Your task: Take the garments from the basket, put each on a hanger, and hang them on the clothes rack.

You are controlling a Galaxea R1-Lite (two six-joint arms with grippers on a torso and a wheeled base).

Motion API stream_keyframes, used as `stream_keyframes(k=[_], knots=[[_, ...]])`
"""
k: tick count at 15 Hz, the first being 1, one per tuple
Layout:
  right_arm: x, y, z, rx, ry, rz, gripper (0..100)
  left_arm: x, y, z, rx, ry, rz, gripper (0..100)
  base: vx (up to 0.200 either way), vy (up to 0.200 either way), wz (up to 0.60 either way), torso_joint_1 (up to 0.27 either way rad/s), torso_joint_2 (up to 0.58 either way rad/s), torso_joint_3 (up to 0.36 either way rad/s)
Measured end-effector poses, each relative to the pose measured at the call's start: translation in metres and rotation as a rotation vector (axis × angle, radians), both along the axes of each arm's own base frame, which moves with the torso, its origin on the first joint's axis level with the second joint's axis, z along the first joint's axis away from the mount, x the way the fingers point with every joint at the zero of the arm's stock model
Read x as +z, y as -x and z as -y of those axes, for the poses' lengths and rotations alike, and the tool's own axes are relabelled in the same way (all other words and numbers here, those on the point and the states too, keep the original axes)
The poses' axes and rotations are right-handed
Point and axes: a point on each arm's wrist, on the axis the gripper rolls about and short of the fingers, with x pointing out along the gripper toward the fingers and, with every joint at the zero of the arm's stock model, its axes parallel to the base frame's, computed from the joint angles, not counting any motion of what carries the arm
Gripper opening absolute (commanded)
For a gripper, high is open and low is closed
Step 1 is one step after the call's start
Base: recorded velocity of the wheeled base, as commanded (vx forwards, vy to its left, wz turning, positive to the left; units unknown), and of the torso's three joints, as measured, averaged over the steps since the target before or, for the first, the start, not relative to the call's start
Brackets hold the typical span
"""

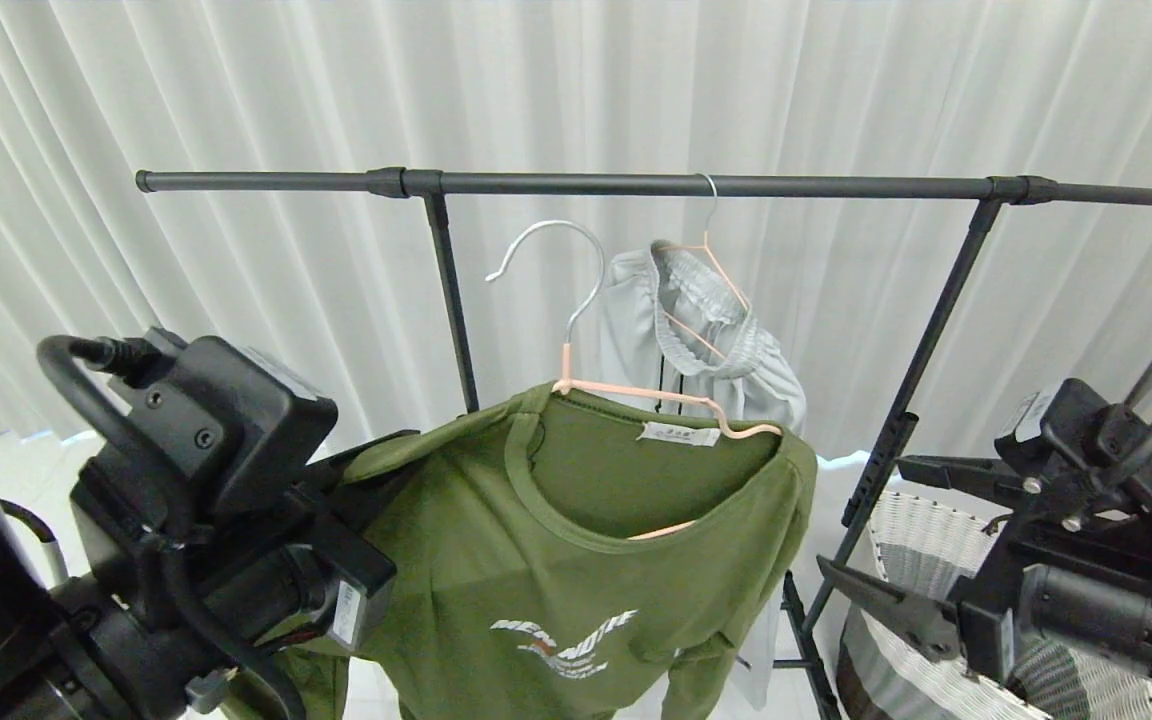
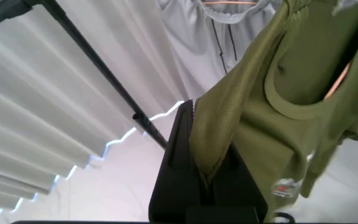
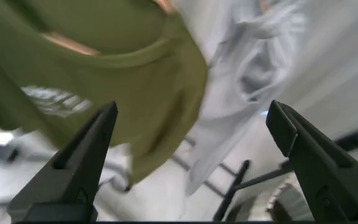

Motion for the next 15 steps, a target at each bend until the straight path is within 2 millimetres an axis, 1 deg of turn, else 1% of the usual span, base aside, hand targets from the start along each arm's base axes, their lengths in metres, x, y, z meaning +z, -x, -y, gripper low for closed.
stream_keyframes(k=[3, 4, 6, 8, 11, 13, 15], knots=[[0.029, 0.012, 0.008, 0.185, -0.016, -0.061, 100, -0.007, 0.004, -0.001, -0.113, 0.028, 0.021, 0, 0.000, 0.000, 0.00, 0.000, 0.00, 0.000], [0.039, 0.013, 0.008, 0.234, -0.016, -0.050, 100, -0.010, 0.005, -0.001, -0.140, 0.028, 0.022, 0, 0.000, 0.000, 0.00, 0.000, 0.00, 0.000], [0.051, 0.009, 0.003, 0.293, -0.010, -0.012, 100, -0.012, 0.006, -0.002, -0.150, 0.025, 0.023, 0, 0.000, 0.000, 0.00, 0.000, 0.00, 0.000], [0.057, 0.001, -0.006, 0.327, 0.005, 0.010, 100, -0.012, 0.006, -0.002, -0.164, 0.004, 0.036, 0, 0.000, 0.000, 0.00, 0.000, 0.00, 0.000], [0.060, -0.012, -0.029, 0.392, 0.038, -0.010, 100, -0.010, 0.008, -0.002, -0.210, -0.044, 0.090, 0, 0.000, 0.000, 0.00, 0.000, 0.00, 0.000], [0.059, -0.019, -0.045, 0.425, 0.077, -0.040, 100, -0.006, 0.008, -0.002, -0.213, -0.029, 0.117, 0, 0.000, 0.000, 0.00, 0.000, 0.00, 0.000], [0.056, -0.026, -0.056, 0.440, 0.098, -0.050, 100, -0.006, 0.008, -0.002, -0.213, -0.029, 0.122, 0, 0.000, 0.000, 0.00, 0.000, 0.00, 0.000]])
